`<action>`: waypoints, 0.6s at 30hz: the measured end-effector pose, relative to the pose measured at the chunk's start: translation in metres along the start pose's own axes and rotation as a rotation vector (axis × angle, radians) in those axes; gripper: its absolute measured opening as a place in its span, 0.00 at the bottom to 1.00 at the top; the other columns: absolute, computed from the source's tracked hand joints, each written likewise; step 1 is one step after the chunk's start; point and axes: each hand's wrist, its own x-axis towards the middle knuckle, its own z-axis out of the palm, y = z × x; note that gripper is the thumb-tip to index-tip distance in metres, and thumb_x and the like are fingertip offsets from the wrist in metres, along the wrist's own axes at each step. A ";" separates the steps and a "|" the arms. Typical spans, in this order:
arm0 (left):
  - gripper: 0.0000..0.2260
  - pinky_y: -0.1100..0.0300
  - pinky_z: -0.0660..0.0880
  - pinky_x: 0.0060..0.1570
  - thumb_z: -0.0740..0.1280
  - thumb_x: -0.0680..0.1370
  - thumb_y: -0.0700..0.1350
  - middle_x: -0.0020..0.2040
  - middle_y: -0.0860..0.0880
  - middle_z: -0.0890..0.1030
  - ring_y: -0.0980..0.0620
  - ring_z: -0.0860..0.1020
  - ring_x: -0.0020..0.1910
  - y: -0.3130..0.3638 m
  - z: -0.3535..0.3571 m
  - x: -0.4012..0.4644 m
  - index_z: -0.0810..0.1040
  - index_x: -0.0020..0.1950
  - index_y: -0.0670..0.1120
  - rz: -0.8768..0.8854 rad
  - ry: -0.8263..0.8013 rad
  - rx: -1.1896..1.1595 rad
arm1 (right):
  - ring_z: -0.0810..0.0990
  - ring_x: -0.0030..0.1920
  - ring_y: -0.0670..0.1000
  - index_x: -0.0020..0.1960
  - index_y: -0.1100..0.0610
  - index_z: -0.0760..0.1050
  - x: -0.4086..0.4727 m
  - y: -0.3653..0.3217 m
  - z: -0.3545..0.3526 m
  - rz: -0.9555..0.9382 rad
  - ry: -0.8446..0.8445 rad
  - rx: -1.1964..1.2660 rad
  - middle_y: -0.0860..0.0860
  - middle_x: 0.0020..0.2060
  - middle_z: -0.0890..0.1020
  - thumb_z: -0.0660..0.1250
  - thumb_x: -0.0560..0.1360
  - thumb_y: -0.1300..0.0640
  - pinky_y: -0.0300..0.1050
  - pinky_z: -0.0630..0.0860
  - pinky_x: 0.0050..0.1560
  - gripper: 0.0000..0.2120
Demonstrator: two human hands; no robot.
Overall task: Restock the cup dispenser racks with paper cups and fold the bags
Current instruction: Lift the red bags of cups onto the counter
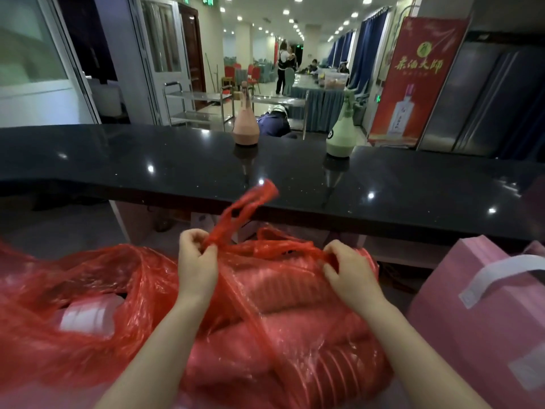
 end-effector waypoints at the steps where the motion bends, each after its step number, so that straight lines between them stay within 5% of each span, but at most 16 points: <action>1: 0.14 0.59 0.70 0.39 0.63 0.75 0.33 0.40 0.50 0.74 0.52 0.73 0.37 -0.001 -0.006 0.001 0.68 0.44 0.53 -0.050 0.032 -0.022 | 0.77 0.42 0.50 0.43 0.49 0.70 -0.003 0.000 -0.001 0.033 0.046 -0.002 0.44 0.37 0.76 0.66 0.71 0.64 0.37 0.63 0.41 0.11; 5: 0.17 0.64 0.71 0.32 0.63 0.72 0.31 0.40 0.51 0.73 0.58 0.74 0.34 0.008 -0.029 -0.004 0.66 0.43 0.54 -0.004 0.097 0.033 | 0.76 0.51 0.55 0.54 0.54 0.73 -0.012 -0.007 -0.013 0.159 0.225 0.038 0.51 0.48 0.78 0.60 0.67 0.73 0.42 0.68 0.51 0.21; 7: 0.16 0.73 0.69 0.31 0.64 0.72 0.32 0.41 0.54 0.75 0.67 0.74 0.32 0.017 -0.033 -0.011 0.66 0.42 0.53 0.084 0.043 0.059 | 0.74 0.56 0.57 0.59 0.58 0.73 -0.018 -0.015 -0.018 -0.014 0.337 -0.059 0.55 0.54 0.76 0.64 0.66 0.72 0.46 0.68 0.60 0.23; 9: 0.15 0.75 0.70 0.37 0.67 0.73 0.33 0.46 0.58 0.77 0.72 0.75 0.39 0.024 -0.033 -0.021 0.65 0.42 0.51 0.125 -0.022 0.042 | 0.74 0.54 0.56 0.58 0.59 0.74 -0.025 -0.030 -0.020 -0.310 0.418 -0.124 0.55 0.51 0.78 0.68 0.66 0.66 0.47 0.69 0.59 0.20; 12: 0.17 0.76 0.70 0.42 0.71 0.73 0.36 0.50 0.59 0.77 0.73 0.76 0.44 0.029 -0.032 -0.035 0.64 0.43 0.51 0.162 -0.033 0.024 | 0.72 0.62 0.54 0.63 0.55 0.73 -0.031 -0.057 -0.008 -0.536 0.131 -0.225 0.53 0.59 0.78 0.70 0.69 0.56 0.50 0.69 0.64 0.23; 15: 0.16 0.76 0.69 0.40 0.70 0.74 0.37 0.48 0.59 0.76 0.73 0.75 0.41 0.028 -0.036 -0.049 0.63 0.43 0.51 0.212 -0.011 0.054 | 0.54 0.76 0.52 0.76 0.51 0.54 -0.027 -0.070 0.006 -0.269 -0.352 -0.543 0.49 0.73 0.65 0.67 0.73 0.44 0.62 0.41 0.74 0.37; 18: 0.15 0.69 0.69 0.36 0.67 0.74 0.34 0.43 0.58 0.74 0.67 0.73 0.35 0.025 -0.053 -0.051 0.64 0.45 0.51 0.246 0.015 0.140 | 0.72 0.64 0.52 0.64 0.49 0.71 -0.037 -0.069 0.001 -0.232 -0.344 -0.630 0.47 0.58 0.78 0.64 0.74 0.41 0.63 0.44 0.73 0.22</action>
